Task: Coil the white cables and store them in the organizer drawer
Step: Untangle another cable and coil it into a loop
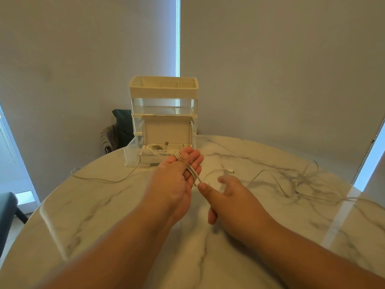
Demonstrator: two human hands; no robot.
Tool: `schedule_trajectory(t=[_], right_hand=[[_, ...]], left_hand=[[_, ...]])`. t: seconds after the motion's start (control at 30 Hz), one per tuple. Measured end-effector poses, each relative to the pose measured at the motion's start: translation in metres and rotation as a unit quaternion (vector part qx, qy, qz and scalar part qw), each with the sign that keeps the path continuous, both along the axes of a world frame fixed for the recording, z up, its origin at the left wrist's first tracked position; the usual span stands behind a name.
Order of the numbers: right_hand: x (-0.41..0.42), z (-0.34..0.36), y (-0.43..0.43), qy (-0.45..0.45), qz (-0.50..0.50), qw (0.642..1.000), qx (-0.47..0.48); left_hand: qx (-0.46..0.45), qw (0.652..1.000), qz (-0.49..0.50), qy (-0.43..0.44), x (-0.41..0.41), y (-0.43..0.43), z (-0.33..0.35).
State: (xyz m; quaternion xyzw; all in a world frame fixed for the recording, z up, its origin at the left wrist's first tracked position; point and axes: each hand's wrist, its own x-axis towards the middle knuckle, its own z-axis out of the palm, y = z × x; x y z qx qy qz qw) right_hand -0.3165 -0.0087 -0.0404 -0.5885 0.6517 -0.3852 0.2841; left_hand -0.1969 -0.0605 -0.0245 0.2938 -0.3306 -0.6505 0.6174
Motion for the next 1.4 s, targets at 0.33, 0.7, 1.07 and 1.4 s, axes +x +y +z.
schedule_trajectory(t=[0.33, 0.7, 1.07, 1.4], right_hand=[[-0.005, -0.001, -0.01, 0.085, -0.01, 0.995, -0.04], [-0.001, 0.003, 0.006, 0.073, 0.13, 0.989, -0.003], [-0.015, 0.016, 0.003, 0.298, 0.088, 0.939, -0.147], [-0.022, 0.026, 0.004, 0.332, 0.071, 0.915, -0.219]], left_hand=[[-0.009, 1.0, -0.027, 0.008, -0.007, 0.006, -0.002], [0.002, 1.0, 0.013, -0.012, -0.002, -0.004, -0.006], [-0.211, 0.903, 0.028, -0.373, -0.001, -0.003, -0.019], [-0.157, 0.875, -0.146, -0.434, 0.007, 0.009, -0.005]])
